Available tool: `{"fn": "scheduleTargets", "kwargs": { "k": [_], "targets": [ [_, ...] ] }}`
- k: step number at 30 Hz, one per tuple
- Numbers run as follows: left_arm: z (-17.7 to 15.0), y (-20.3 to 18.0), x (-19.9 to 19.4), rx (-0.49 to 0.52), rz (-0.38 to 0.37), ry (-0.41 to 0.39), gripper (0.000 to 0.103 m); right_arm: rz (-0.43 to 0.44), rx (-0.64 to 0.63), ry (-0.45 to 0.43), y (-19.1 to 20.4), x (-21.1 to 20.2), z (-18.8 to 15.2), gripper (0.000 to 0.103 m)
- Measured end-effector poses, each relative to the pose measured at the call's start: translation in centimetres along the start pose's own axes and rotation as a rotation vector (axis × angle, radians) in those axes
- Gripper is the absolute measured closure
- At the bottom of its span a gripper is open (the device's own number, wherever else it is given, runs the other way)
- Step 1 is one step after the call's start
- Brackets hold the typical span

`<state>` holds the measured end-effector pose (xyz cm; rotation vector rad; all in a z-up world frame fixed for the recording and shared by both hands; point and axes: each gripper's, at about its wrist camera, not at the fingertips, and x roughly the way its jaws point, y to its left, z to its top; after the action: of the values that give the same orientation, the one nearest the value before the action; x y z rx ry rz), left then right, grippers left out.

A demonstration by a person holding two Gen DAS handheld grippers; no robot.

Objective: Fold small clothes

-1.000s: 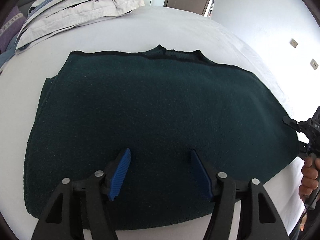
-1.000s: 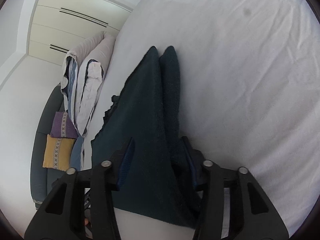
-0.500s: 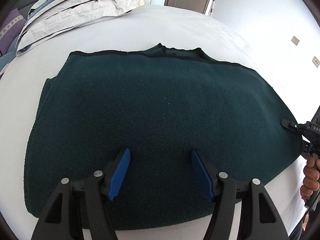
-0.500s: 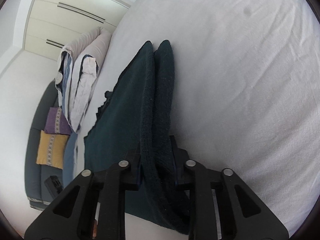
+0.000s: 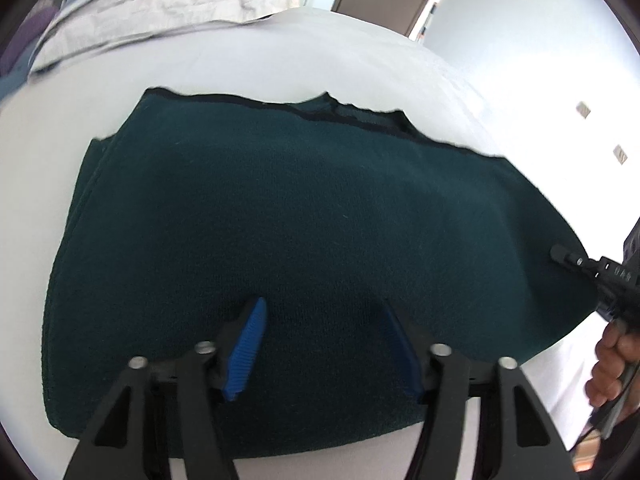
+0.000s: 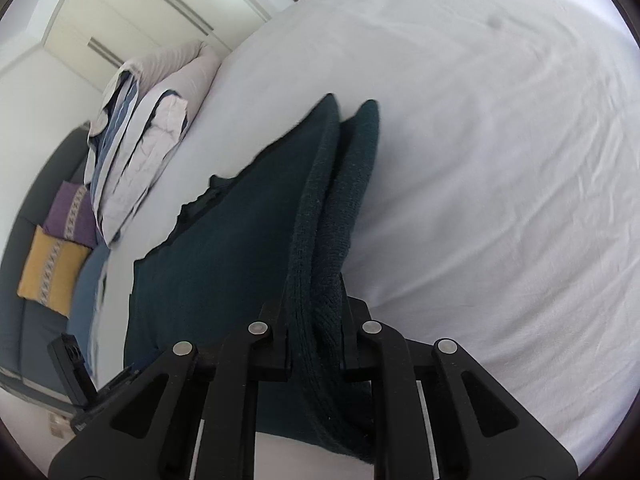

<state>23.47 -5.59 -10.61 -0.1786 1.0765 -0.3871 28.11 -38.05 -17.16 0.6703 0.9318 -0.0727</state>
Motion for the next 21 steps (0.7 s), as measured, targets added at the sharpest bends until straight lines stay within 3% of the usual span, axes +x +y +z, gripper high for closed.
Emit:
{"fn": "scheduleTargets", "kwargs": {
  "k": [2, 5, 7, 10, 13, 16, 19, 21],
  "targets": [
    [0.3, 1.4, -0.5, -0.041, -0.028, 0.002, 0.068, -0.01, -0.047, 0.0, 2.5, -0.3, 0.1, 0.09],
    [0.5, 3.2, -1.4, -0.093, -0.073, -0.008, 0.073, -0.011, -0.115, 0.015, 6.8, -0.3, -0.2, 0.09],
    [0.8, 4.5, -2.6, -0.128, -0.073, -0.043, 0.069, -0.005, -0.188, 0.027, 10.5, -0.1, -0.8, 0.09],
    [1.5, 6.8, -4.0, -0.216, -0.127, -0.083, 0.053, -0.005, -0.332, 0.065, 16.7, 1.1, -2.7, 0.09],
    [2.2, 8.2, -4.5, -0.262, -0.161, -0.101, 0.051, -0.045, -0.477, 0.15, 21.4, 4.6, -5.9, 0.09],
    [2.7, 8.5, -4.7, -0.28, -0.184, -0.111, 0.048, -0.036, -0.514, 0.238, 23.0, 7.5, -8.2, 0.09],
    [2.9, 8.3, -4.4, -0.278, -0.2, -0.097, 0.045, -0.104, -0.614, 0.213, 24.3, 8.2, -10.6, 0.09],
    [3.3, 7.9, -4.4, -0.268, -0.201, -0.086, 0.045, -0.084, -0.583, 0.203, 23.8, 7.5, -10.5, 0.09]
  ]
}}
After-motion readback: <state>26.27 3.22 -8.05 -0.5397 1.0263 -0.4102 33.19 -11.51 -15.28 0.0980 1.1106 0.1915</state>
